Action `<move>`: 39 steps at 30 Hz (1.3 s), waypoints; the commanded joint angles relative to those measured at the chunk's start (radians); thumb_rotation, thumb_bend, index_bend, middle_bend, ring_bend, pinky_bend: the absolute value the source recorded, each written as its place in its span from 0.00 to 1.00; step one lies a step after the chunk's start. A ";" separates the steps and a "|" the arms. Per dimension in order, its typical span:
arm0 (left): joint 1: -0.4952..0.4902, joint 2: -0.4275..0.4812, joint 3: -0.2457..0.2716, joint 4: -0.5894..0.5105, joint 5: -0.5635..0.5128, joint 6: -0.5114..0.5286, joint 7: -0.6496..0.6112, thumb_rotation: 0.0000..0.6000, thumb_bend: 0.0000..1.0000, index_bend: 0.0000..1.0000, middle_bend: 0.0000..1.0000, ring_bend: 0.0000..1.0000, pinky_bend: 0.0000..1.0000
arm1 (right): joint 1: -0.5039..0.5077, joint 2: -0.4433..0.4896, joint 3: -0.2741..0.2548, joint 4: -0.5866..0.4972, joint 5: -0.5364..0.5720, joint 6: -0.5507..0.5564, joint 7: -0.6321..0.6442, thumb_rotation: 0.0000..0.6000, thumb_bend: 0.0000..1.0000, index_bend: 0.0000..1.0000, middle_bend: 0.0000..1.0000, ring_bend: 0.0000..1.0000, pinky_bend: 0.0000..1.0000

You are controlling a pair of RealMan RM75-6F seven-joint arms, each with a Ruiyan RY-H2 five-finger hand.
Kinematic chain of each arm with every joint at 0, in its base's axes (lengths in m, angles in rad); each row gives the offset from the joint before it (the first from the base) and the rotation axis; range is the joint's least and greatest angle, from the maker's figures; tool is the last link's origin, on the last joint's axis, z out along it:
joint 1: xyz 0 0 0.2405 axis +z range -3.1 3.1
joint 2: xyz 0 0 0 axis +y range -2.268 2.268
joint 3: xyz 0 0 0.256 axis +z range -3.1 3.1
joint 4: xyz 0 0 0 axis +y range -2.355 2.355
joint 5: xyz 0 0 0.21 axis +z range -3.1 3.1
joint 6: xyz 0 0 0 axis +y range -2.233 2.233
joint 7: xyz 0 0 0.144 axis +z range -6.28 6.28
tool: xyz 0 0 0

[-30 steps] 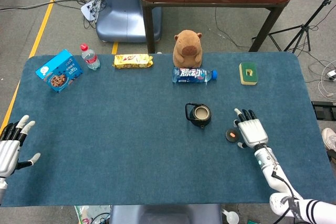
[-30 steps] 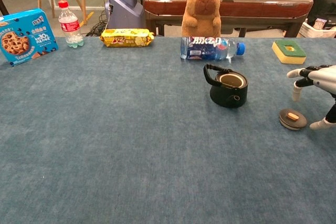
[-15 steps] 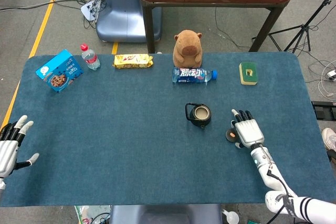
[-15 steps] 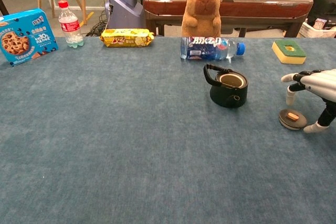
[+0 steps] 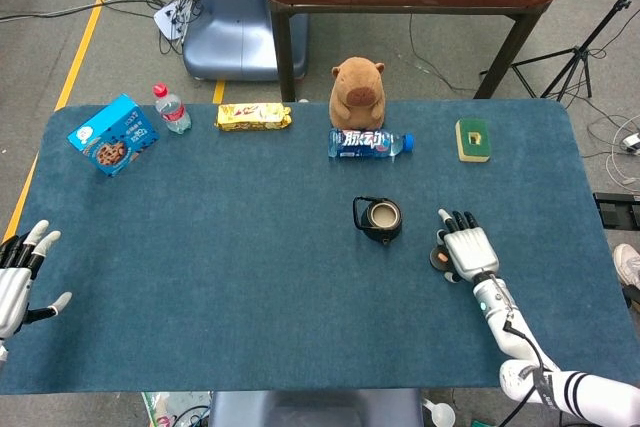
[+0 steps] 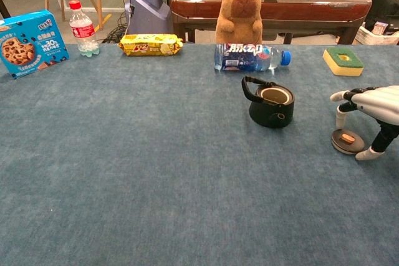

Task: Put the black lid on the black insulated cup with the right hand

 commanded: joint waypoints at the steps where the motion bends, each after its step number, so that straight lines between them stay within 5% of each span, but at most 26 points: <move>1: 0.001 -0.001 0.000 0.003 -0.001 0.000 -0.004 1.00 0.22 0.10 0.00 0.00 0.00 | 0.003 -0.004 -0.002 0.004 0.003 -0.002 -0.002 1.00 0.08 0.35 0.07 0.00 0.00; 14: 0.004 -0.002 0.001 0.011 -0.001 0.001 -0.014 1.00 0.22 0.10 0.00 0.00 0.00 | 0.008 -0.005 -0.006 0.004 0.008 0.007 -0.007 1.00 0.08 0.47 0.07 0.00 0.00; 39: 0.006 0.004 -0.002 -0.001 -0.007 0.001 0.003 1.00 0.22 0.10 0.00 0.00 0.00 | 0.023 0.095 0.018 -0.137 0.007 0.046 -0.011 1.00 0.08 0.48 0.07 0.00 0.00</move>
